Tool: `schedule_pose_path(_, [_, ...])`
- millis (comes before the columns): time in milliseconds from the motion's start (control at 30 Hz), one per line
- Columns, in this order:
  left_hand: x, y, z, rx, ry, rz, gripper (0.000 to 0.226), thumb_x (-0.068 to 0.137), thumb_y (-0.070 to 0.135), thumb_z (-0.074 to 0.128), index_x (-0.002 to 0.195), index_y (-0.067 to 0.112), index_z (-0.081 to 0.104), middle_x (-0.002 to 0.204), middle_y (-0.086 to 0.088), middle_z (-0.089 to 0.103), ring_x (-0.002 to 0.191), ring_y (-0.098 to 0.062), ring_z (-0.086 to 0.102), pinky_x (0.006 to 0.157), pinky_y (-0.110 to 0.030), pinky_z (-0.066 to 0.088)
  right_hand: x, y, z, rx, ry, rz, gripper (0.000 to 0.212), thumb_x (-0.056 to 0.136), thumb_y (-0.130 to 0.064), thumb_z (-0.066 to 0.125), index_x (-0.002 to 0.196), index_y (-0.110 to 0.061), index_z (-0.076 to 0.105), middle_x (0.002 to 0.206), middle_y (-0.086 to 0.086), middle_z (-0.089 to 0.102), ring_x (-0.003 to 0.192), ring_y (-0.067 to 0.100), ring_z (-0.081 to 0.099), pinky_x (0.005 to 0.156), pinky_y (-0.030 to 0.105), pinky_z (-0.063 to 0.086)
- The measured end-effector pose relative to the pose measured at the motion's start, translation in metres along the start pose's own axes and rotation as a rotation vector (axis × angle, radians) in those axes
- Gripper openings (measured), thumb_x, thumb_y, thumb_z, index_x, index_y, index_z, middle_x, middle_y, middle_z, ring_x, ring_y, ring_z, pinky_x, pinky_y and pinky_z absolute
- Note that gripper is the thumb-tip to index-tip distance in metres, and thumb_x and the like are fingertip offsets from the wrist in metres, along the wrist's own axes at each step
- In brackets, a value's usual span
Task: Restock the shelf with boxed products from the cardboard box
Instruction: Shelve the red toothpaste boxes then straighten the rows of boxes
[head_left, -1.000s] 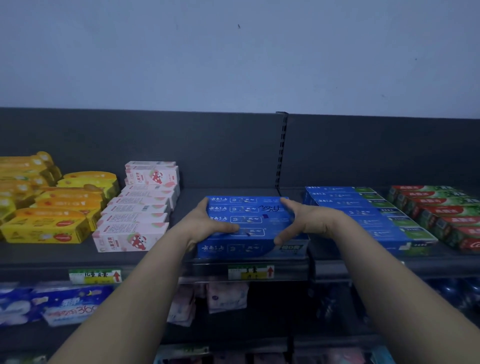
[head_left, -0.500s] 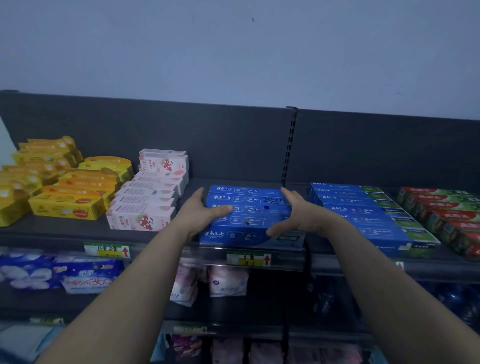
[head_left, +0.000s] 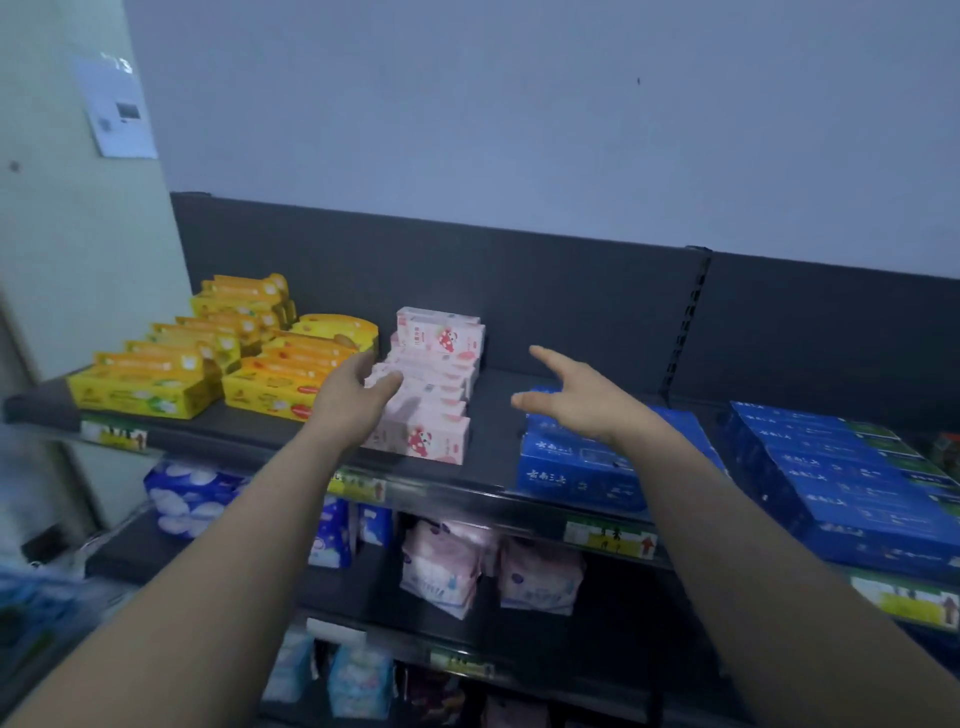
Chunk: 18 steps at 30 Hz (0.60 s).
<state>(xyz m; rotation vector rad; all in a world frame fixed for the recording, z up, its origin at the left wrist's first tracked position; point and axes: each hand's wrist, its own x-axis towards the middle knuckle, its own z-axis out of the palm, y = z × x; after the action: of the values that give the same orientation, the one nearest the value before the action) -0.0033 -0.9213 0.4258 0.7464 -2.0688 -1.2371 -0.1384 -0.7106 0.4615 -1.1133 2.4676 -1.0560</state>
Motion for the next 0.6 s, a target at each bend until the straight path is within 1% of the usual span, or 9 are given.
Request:
schedule_pose_path(100, [0.013,-0.018,-0.020,0.025,-0.063,-0.053,0.069,0.094,0.035,0.056,0.150,0.008,0.025,0.154,-0.008,0.031,0.139,-0.025,0.033,0.110,-0.039,0.032,0.020,-0.020,0.030,0.035,-0.041,0.017,0.069,0.091,-0.031,0.062,0.150,-0.025,0.027,0.155,-0.007,0.030,0.137,0.015,0.034,0.106,0.027,0.031])
schedule_pose_path(167, [0.022,-0.025,-0.029,0.027,-0.111,-0.078,0.069,0.096,0.037,0.053,0.151,0.010,0.021,0.156,-0.007,0.028,0.141,-0.025,0.030,0.111,-0.039,0.030,0.029,-0.030,0.048,0.077,-0.089,0.058,0.057,0.094,-0.025,0.058,0.146,-0.026,0.035,0.140,-0.011,0.044,0.120,0.012,0.045,0.095,0.024,0.034])
schedule_pose_path(233, [0.032,-0.032,-0.034,0.023,-0.176,-0.096,0.064,0.098,0.035,0.048,0.150,0.009,0.022,0.153,-0.003,0.032,0.137,-0.022,0.035,0.106,-0.036,0.032,0.037,-0.039,0.069,0.128,-0.123,0.134,0.050,0.094,-0.024,0.056,0.141,-0.026,0.041,0.133,-0.013,0.050,0.110,0.008,0.048,0.096,0.024,0.036])
schedule_pose_path(267, [0.036,-0.035,-0.036,0.022,-0.209,-0.089,0.058,0.099,0.033,0.047,0.147,0.008,0.027,0.146,0.000,0.039,0.128,-0.019,0.041,0.100,-0.033,0.035,0.041,-0.042,0.078,0.143,-0.116,0.153,0.050,0.090,-0.026,0.056,0.138,-0.026,0.044,0.133,-0.012,0.053,0.112,0.008,0.052,0.102,0.029,0.038])
schedule_pose_path(333, [0.042,-0.040,-0.038,0.035,-0.274,-0.049,0.043,0.100,0.029,0.044,0.137,0.008,0.039,0.132,0.005,0.046,0.108,-0.013,0.046,0.087,-0.029,0.035,0.055,-0.034,0.097,0.167,-0.112,0.187,0.067,0.077,-0.037,0.056,0.141,-0.025,0.041,0.134,-0.010,0.055,0.117,0.013,0.055,0.107,0.039,0.041])
schedule_pose_path(400, [0.049,-0.043,-0.041,0.048,-0.329,-0.024,0.042,0.100,0.028,0.044,0.137,0.010,0.038,0.134,0.003,0.049,0.107,-0.013,0.047,0.084,-0.028,0.037,0.065,-0.028,0.111,0.176,-0.116,0.213,0.074,0.073,-0.041,0.054,0.143,-0.024,0.037,0.137,-0.007,0.054,0.118,0.016,0.055,0.105,0.042,0.043])
schedule_pose_path(500, [0.056,-0.050,-0.043,0.056,-0.403,0.021,0.037,0.100,0.024,0.044,0.137,0.018,0.040,0.132,0.006,0.051,0.105,-0.014,0.052,0.079,-0.027,0.048,0.063,-0.043,0.122,0.179,-0.065,0.256,0.046,0.088,-0.025,0.053,0.133,-0.027,0.043,0.126,-0.009,0.059,0.111,0.013,0.059,0.100,0.038,0.047])
schedule_pose_path(567, [0.058,-0.054,-0.045,0.077,-0.431,0.058,0.041,0.100,0.020,0.044,0.140,0.020,0.039,0.131,0.002,0.053,0.106,-0.016,0.052,0.087,-0.033,0.050,0.065,-0.046,0.124,0.153,-0.037,0.285,0.039,0.090,-0.025,0.052,0.128,-0.030,0.045,0.121,-0.012,0.061,0.107,0.011,0.061,0.098,0.038,0.047])
schedule_pose_path(600, [0.058,-0.055,-0.047,0.084,-0.445,0.069,0.042,0.100,0.019,0.044,0.142,0.019,0.038,0.130,0.001,0.053,0.109,-0.017,0.052,0.091,-0.037,0.050,0.066,-0.046,0.124,0.145,-0.026,0.296,0.041,0.089,-0.027,0.053,0.130,-0.029,0.047,0.121,-0.013,0.062,0.106,0.011,0.062,0.099,0.039,0.047])
